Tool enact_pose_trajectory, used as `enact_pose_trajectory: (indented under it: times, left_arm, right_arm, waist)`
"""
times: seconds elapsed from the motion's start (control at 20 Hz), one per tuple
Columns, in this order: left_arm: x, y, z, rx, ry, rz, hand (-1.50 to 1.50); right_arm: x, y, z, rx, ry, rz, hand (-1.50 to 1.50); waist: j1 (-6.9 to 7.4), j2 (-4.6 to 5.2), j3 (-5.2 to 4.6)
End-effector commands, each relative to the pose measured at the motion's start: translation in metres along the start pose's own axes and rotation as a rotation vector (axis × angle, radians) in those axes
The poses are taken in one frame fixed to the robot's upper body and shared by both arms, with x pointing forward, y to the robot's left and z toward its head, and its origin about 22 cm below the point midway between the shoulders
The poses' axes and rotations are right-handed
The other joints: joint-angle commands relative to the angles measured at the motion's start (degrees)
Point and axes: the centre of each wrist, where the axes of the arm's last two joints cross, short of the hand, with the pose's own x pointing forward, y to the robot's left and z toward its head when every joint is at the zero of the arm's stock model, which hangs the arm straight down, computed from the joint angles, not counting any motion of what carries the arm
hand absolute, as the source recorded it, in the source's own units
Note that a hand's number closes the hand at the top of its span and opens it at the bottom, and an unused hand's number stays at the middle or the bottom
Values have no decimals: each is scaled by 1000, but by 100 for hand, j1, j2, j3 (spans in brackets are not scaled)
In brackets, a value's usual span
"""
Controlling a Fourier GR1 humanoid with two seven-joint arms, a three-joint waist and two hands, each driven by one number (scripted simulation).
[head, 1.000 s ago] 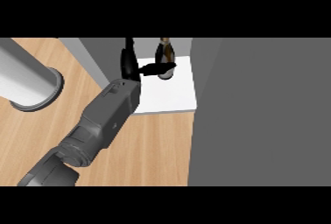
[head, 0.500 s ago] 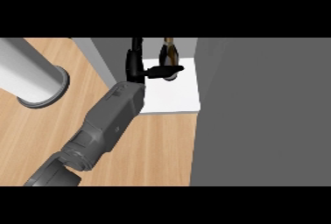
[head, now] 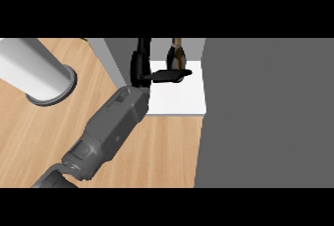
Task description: Pick up the wine, place it into the cabinet and close the cabinet
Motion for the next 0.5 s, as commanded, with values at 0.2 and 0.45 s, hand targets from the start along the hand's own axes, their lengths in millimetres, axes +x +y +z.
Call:
enact_pose_trajectory:
  times: [0.2,0.45]
  left_arm:
    - [1,10,31,-41,-17,46,-150]
    - [8,-9,65,-80,20,137,-150]
  right_arm:
    - [39,9,24,25,-66,-28,-150]
    - [45,10,25,-11,-75,-37,-150]
  waist:
    - [67,-18,-1]
    - [103,-35,-4]
